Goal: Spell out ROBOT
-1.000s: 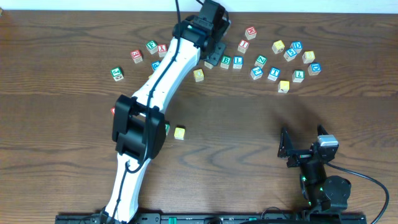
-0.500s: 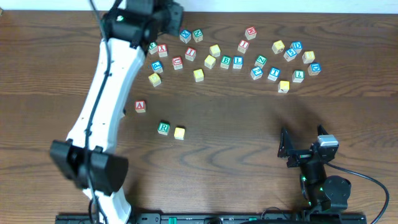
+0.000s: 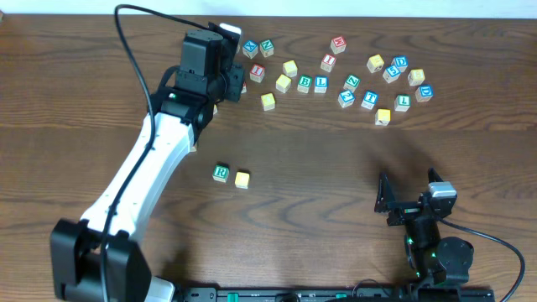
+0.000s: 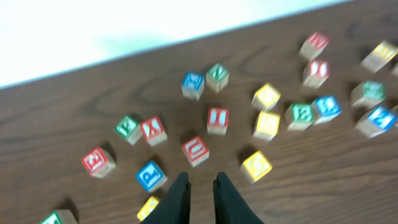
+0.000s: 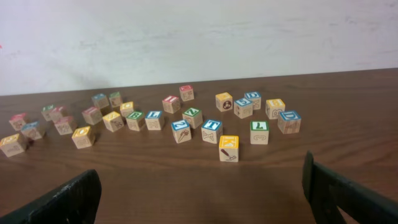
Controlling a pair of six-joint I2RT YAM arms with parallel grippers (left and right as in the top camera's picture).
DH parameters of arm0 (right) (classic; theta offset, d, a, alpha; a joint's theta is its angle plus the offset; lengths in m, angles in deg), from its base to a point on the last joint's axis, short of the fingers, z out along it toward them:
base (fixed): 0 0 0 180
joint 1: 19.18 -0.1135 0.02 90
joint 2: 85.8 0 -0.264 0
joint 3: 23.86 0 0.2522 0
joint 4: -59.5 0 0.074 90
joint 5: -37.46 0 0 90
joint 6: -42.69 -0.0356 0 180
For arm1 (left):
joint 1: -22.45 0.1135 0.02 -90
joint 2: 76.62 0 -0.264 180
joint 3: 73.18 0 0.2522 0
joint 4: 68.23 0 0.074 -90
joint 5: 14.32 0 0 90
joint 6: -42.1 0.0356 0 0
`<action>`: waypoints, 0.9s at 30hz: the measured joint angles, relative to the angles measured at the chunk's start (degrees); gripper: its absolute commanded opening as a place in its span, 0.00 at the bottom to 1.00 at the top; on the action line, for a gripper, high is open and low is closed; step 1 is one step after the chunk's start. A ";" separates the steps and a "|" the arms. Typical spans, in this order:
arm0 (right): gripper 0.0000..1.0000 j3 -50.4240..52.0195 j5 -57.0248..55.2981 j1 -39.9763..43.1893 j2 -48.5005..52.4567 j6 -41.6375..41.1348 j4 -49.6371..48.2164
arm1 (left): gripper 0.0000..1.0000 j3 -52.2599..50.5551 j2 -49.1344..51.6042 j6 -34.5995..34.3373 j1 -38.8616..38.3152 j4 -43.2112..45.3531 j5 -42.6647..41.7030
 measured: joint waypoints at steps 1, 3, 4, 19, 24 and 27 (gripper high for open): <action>0.99 0.00 0.00 0.00 0.02 0.00 0.00 | 0.12 0.00 -0.87 -0.04 -0.20 0.22 0.31; 0.99 0.00 -0.02 0.00 0.02 0.02 0.00 | 0.13 0.00 -1.53 -0.11 -0.48 0.17 0.70; 0.99 0.00 -0.02 0.00 0.02 0.00 0.00 | 0.13 0.00 -1.55 -0.13 -0.52 0.13 0.92; 0.99 0.00 -0.68 0.00 0.00 0.00 -1.14 | 0.43 -3.28 -1.53 -0.59 -0.50 -1.29 1.73; 0.99 0.00 -0.68 0.00 0.02 0.00 -2.86 | 0.49 -3.28 -1.55 -0.48 -0.50 -1.11 1.75; 0.99 0.00 -0.68 0.00 0.02 -0.28 -2.89 | 0.49 -3.28 -1.55 -0.46 -0.50 -1.16 1.73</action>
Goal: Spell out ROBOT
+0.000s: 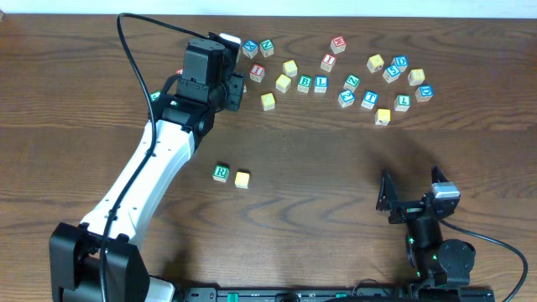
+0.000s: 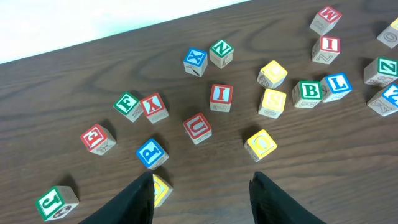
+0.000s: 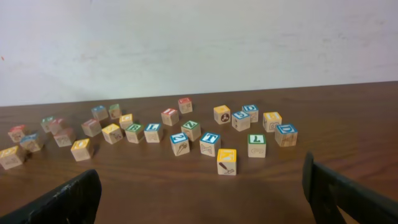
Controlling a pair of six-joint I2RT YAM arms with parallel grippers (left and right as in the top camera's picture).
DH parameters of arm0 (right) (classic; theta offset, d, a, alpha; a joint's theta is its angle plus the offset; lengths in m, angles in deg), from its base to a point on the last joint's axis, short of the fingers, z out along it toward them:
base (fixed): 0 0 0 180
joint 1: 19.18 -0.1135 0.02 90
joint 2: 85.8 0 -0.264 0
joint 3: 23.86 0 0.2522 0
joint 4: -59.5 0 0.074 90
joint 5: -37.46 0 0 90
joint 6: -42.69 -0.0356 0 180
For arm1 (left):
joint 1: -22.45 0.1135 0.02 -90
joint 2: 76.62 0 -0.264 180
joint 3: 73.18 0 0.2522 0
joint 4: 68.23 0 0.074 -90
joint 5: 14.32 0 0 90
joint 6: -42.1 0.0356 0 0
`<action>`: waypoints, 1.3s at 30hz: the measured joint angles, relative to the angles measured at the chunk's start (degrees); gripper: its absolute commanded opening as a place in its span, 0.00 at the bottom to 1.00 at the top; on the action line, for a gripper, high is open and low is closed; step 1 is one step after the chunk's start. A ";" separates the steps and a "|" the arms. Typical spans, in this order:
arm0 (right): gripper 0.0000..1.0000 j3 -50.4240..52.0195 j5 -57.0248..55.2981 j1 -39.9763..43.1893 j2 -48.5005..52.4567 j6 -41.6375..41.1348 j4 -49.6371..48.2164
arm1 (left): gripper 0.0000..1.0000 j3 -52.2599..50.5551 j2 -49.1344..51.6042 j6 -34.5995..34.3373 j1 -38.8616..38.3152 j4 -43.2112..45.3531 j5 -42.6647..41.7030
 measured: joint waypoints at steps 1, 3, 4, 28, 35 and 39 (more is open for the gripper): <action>0.99 0.00 0.02 0.00 0.00 -0.50 0.02 | 0.49 0.00 0.00 0.00 0.00 0.02 0.00; 0.99 0.00 0.00 0.00 0.00 -1.70 -0.28 | 0.49 0.00 0.00 0.00 0.00 0.02 0.00; 0.99 0.00 0.02 0.00 0.00 -2.51 -0.92 | 0.50 0.00 0.00 0.00 0.00 0.00 0.00; 0.99 -35.63 13.00 0.00 30.82 1.81 -1.81 | 0.83 0.00 0.00 0.42 5.31 1.40 0.24; 0.99 -52.54 20.74 -5.18 57.22 7.13 -1.14 | 0.85 0.00 0.00 0.57 5.31 1.49 0.20; 0.99 -61.92 21.88 -9.42 68.59 11.63 1.33 | 0.88 0.00 0.00 1.57 5.31 1.40 0.37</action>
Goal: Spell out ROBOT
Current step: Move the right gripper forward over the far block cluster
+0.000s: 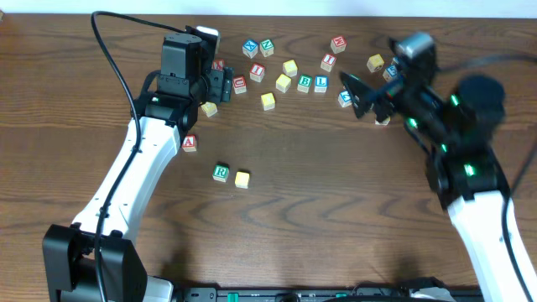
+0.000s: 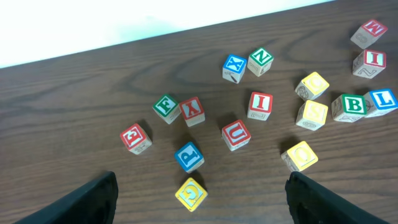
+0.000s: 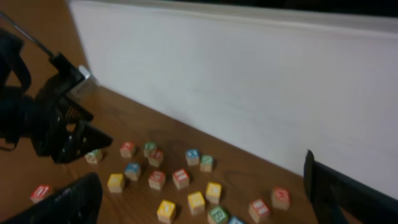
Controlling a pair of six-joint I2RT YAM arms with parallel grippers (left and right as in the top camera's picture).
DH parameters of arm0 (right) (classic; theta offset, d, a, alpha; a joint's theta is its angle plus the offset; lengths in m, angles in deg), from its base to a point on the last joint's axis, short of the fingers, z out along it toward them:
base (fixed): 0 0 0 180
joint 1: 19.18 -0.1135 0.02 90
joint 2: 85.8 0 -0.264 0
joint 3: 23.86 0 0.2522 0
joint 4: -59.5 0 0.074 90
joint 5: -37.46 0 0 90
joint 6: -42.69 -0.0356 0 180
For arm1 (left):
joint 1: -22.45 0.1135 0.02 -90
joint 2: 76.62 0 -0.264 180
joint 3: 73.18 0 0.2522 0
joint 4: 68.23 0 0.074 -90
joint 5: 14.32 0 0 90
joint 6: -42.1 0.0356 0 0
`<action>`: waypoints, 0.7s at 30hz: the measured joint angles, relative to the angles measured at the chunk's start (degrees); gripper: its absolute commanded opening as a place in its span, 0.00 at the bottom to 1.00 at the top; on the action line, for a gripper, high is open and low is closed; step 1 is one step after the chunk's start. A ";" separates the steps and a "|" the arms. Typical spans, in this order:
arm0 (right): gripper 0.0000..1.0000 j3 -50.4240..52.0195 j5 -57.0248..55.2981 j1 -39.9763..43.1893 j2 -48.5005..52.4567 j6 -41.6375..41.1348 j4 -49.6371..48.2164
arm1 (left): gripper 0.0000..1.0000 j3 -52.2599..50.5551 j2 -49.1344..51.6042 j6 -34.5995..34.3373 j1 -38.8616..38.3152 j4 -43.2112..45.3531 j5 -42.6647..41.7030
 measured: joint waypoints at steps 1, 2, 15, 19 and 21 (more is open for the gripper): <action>0.99 -2.27 0.22 -0.61 2.10 0.85 1.55 | 0.89 0.00 0.00 0.15 0.00 -0.09 0.24; 0.99 -4.63 0.44 -1.14 3.96 1.62 3.82 | 0.89 0.00 0.00 0.22 0.00 -0.09 0.50; 0.99 -30.71 -6.58 -6.49 25.14 11.13 22.71 | 0.90 0.00 0.00 0.39 0.00 -0.26 0.94; 0.99 -35.80 -7.74 -6.51 30.88 11.93 25.33 | 0.90 0.00 0.00 0.39 0.00 -0.90 0.92; 0.99 -38.18 -8.07 -6.69 33.73 12.15 27.36 | 0.90 0.00 0.00 0.39 0.00 -1.36 0.92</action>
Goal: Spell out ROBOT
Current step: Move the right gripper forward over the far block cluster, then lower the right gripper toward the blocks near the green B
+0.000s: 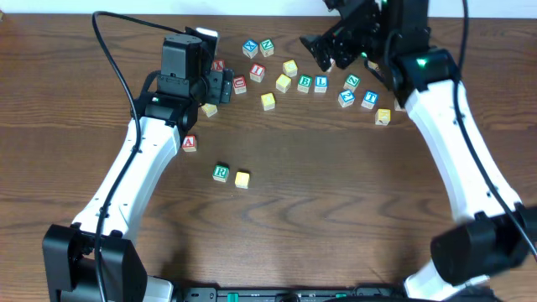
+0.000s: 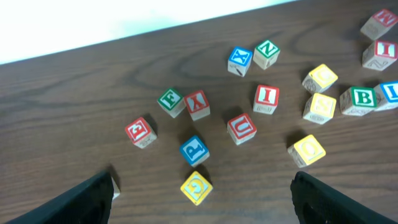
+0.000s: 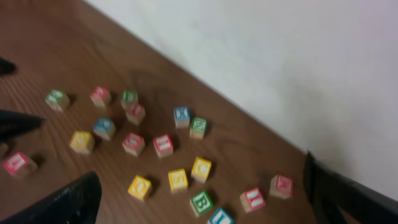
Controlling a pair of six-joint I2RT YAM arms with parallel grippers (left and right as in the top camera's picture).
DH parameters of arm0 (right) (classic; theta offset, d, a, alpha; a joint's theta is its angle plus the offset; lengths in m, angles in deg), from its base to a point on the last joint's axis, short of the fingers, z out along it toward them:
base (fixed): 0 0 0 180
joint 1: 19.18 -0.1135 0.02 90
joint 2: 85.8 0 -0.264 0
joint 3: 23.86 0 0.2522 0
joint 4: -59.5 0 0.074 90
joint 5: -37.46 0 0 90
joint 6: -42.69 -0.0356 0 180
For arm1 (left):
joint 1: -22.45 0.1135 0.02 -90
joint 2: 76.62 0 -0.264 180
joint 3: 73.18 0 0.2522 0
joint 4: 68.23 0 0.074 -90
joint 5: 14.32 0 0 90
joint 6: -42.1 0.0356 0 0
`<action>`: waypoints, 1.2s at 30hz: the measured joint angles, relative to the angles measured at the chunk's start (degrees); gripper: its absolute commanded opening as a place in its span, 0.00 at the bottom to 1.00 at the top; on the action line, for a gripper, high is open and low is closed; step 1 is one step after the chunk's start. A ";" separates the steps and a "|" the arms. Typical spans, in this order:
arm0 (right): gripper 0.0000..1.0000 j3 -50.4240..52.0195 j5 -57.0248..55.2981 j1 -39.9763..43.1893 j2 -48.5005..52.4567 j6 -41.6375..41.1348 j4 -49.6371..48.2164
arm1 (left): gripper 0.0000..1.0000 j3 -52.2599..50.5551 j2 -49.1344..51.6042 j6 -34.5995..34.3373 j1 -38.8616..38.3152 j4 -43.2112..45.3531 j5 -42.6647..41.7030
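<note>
A green R block [image 1: 221,172] and a yellow block [image 1: 242,179] lie side by side mid-table. Loose letter blocks spread along the far edge. My left gripper [image 1: 220,86] hangs wide open over their left end; a yellow block [image 2: 196,186] lies between its fingers [image 2: 93,199], with a blue P [image 2: 194,150] and a red U [image 2: 241,127] beyond. My right gripper [image 1: 323,50] is open above the middle of the spread, over a green B [image 3: 200,202] and a yellow S [image 3: 178,180]. The green B [image 1: 305,83] sits beside a blue L [image 1: 320,83].
A red A block [image 1: 190,143] lies by the left arm's forearm. A blue T [image 1: 369,99] and a yellow block [image 1: 383,116] sit in the right cluster. The white wall [image 3: 261,56] rises just behind the table's far edge.
My right arm has moved left and toward the far edge, from the right cluster to above the middle blocks. The left gripper has hardly shifted and stays wide open.
First my left gripper was shut above the left blocks while the right arm rested open at the front right. Then the left fingers stood part open, later wide open and further left, with the right arm raised at the back right. The R and yellow block stayed put.
</note>
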 measured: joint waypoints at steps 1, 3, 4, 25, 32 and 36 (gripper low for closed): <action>0.99 -0.98 -0.13 -0.11 1.20 0.00 0.83 | 0.90 0.00 0.00 0.00 0.00 -0.13 0.00; 0.99 -2.91 -0.22 -0.44 3.61 0.09 2.93 | 0.90 0.00 0.00 0.00 0.00 -0.48 0.00; 0.99 -4.13 -0.33 -0.85 5.55 0.15 4.52 | 0.90 0.00 0.00 0.00 0.00 -0.57 0.00; 0.99 -8.31 -2.43 -6.36 10.71 0.22 4.76 | 0.90 0.00 0.00 1.05 3.50 -1.18 0.02; 0.99 -8.31 -8.68 -6.36 10.71 -4.24 4.46 | 0.91 0.00 0.00 1.05 3.50 -1.18 0.02; 0.99 -8.31 -9.40 -6.36 10.73 -4.90 5.49 | 0.90 0.00 0.00 1.07 3.50 -1.18 0.02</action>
